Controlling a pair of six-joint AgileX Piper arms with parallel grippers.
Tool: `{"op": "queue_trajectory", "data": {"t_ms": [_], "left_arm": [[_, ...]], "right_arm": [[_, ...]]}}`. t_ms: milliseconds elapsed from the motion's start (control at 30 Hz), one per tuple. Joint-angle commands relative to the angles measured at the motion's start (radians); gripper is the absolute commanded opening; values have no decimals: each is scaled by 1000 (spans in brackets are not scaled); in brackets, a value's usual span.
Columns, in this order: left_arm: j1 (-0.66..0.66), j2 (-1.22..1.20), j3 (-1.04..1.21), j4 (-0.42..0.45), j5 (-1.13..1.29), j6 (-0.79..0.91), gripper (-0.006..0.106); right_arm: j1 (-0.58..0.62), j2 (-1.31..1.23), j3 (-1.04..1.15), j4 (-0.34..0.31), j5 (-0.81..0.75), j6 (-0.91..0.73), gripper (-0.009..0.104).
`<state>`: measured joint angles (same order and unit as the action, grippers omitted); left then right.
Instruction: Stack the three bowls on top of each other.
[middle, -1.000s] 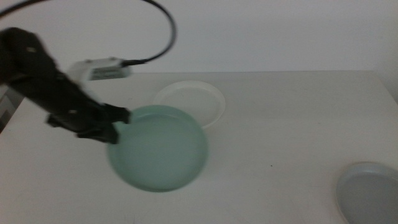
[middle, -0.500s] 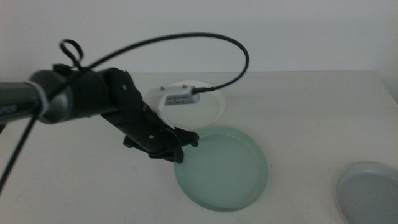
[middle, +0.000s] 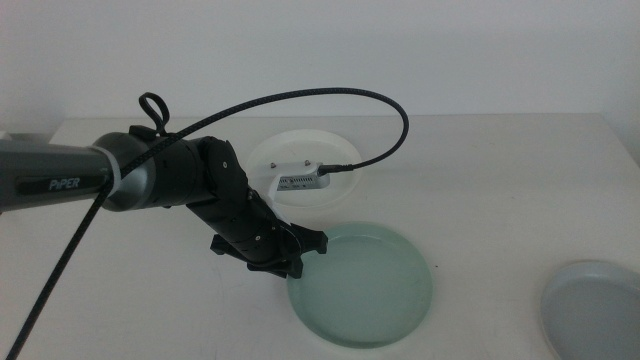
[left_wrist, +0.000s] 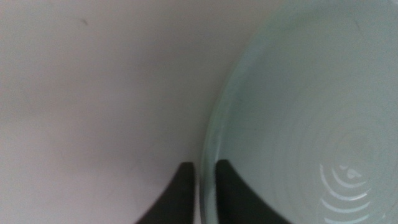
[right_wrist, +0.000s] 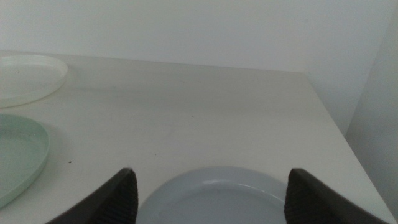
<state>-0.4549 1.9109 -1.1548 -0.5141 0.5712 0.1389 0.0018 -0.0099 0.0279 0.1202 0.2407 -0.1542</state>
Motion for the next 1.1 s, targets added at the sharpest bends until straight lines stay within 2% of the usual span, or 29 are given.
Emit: {"op": "queue_trajectory", "data": {"t_ms": [0, 133, 167, 200, 333, 433, 533, 767, 867, 967, 1067], "left_arm": [[-5, -49, -31, -19, -16, -5, 28], [1, -67, -31, -1, 22, 26, 82], [9, -79, -31, -1, 38, 37, 100], [17, -96, -31, -17, 59, 46, 105], [40, -201, -31, -28, 84, 59, 105], [79, -311, -31, 45, 38, -47, 105], [87, -360, -31, 183, -47, -177, 105], [88, -299, -97, 655, -171, -571, 105], [88, -214, -183, 836, -173, -676, 105], [88, -118, -271, 935, -196, -732, 105], [102, -15, -338, 964, -255, -744, 105]], "right_arm": [[-6, -26, -6, -3, -74, -13, 60], [-6, -26, -6, -3, -74, -13, 60], [-6, -26, -6, -3, -74, -13, 60], [-6, -26, -6, -3, -74, -13, 60], [-6, -26, -6, -3, -74, -13, 60], [-6, -26, -6, -3, -74, -13, 60], [-6, -26, -6, -3, -74, -13, 60], [-6, -26, -6, -3, -74, -13, 60], [-6, -26, -6, -3, -74, -13, 60], [-6, -26, -6, -3, -74, -13, 60], [-6, -26, -6, -3, -74, -13, 60]]}}
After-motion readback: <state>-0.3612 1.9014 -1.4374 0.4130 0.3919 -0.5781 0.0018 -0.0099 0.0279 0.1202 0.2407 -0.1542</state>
